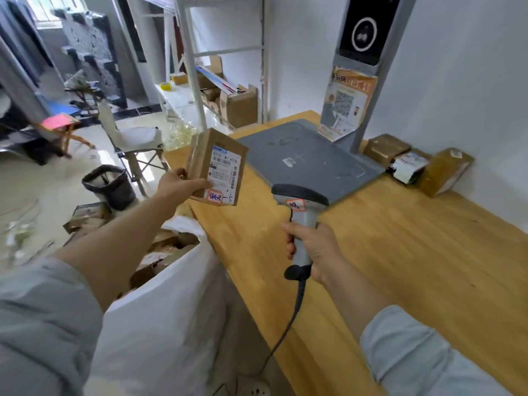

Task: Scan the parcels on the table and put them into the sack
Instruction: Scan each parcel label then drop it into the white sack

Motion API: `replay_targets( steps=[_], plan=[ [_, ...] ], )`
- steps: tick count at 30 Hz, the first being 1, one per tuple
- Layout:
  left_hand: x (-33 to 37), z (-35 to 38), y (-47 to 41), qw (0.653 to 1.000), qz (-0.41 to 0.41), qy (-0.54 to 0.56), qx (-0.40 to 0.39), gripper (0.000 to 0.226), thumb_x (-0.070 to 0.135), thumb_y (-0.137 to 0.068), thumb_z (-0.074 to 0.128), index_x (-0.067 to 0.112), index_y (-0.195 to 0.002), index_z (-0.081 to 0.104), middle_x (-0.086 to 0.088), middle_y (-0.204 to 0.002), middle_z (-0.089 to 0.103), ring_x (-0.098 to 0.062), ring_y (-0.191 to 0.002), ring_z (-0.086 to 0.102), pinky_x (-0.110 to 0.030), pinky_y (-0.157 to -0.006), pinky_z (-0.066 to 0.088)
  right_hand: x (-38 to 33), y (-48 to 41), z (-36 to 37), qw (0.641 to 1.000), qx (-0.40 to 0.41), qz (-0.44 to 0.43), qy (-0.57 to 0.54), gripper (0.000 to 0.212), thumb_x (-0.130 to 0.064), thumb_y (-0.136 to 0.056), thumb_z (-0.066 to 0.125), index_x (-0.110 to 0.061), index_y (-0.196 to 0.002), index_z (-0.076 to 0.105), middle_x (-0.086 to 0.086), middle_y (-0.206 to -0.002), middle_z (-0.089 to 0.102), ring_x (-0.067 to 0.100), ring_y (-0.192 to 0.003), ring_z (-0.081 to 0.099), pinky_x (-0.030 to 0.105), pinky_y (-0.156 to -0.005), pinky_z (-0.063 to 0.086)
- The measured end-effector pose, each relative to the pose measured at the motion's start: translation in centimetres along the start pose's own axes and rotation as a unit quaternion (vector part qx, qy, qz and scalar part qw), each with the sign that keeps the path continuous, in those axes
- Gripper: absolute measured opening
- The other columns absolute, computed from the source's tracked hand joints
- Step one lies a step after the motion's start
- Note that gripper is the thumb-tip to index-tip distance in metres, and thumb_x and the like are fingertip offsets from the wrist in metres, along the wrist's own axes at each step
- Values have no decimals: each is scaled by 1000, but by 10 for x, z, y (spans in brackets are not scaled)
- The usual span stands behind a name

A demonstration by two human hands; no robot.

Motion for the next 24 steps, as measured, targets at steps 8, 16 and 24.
replay_targets(
  steps=[8, 16, 24],
  plan=[
    [-102, -148, 32, 982, -133, -61, 118, 35, 15, -76, 78, 15, -103, 57, -6, -96, 64, -19, -81, 65, -28, -65, 54, 58, -18, 101, 990, -81, 64, 94, 11, 1, -78, 71, -1, -81, 61, 10, -58, 56, 18, -46, 49, 29, -47, 45],
    [-172, -191, 32, 907, -189, -355, 122, 54, 33, -71, 82, 15, -114, 54, -7, -102, 51, -22, -91, 54, -31, -68, 50, 90, -34, 153, 974, -112, 97, 169, 12, -1, -81, 70, -5, -80, 58, 12, -68, 59, 19, -54, 52, 33, -56, 50],
    [-209, -182, -5, 796, -169, -576, 81, 68, 50, -79, 67, 23, -136, 44, -19, -133, 41, -35, -123, 38, -45, -100, 33, 115, -58, 197, 947, -150, 102, 266, 18, -9, -82, 71, -15, -82, 55, 7, -72, 60, 12, -55, 55, 26, -57, 54]
  ],
)
Point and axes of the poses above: each hand's wrist, its own y-axis away from the middle knuckle, its own z-axis out of the palm, x = y × z, the point moved 7 cm from there along -y, towards the middle knuckle
